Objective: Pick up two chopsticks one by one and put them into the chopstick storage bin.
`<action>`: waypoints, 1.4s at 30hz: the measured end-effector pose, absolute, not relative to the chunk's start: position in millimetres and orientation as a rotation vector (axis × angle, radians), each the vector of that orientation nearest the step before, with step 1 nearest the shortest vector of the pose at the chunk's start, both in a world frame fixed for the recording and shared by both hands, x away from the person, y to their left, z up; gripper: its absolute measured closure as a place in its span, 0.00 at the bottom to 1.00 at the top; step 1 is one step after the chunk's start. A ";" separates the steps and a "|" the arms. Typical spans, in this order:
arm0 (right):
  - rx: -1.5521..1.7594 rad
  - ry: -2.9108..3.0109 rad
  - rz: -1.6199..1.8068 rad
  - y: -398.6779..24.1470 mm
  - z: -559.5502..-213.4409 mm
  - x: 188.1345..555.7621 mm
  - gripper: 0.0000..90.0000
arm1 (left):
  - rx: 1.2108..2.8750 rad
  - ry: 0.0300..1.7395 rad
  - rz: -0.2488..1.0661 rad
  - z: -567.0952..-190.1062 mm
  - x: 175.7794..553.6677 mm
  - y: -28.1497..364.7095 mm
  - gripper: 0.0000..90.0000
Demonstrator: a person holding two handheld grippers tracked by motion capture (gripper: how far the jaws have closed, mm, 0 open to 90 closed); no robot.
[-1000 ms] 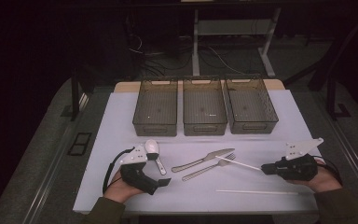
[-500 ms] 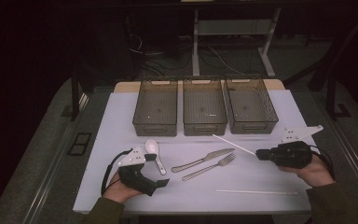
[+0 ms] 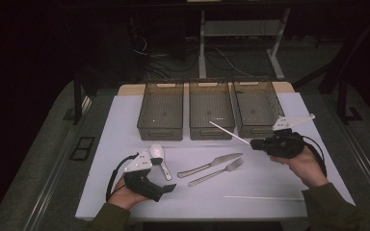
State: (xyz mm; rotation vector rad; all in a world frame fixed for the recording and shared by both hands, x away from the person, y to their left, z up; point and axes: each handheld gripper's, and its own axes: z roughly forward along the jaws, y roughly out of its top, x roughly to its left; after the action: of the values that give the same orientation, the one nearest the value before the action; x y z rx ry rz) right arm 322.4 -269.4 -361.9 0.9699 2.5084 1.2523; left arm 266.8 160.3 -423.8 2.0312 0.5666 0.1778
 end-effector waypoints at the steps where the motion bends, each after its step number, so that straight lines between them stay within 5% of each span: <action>1: 0.972 2.503 1.254 -265.7 -360.5 324.9 0.94 | 2.032 0.569 0.175 -424.2 266.5 159.6 0.00; 42: 1.088 2.488 1.121 -96.5 -327.5 434.3 0.94 | 2.008 0.544 0.183 -426.4 265.2 161.9 0.00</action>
State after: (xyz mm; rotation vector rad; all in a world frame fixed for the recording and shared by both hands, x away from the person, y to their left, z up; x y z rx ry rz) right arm 434.3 -96.5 -327.5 1.0879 2.4877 1.1211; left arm 265.2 161.9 -426.4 2.0078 0.5439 0.1828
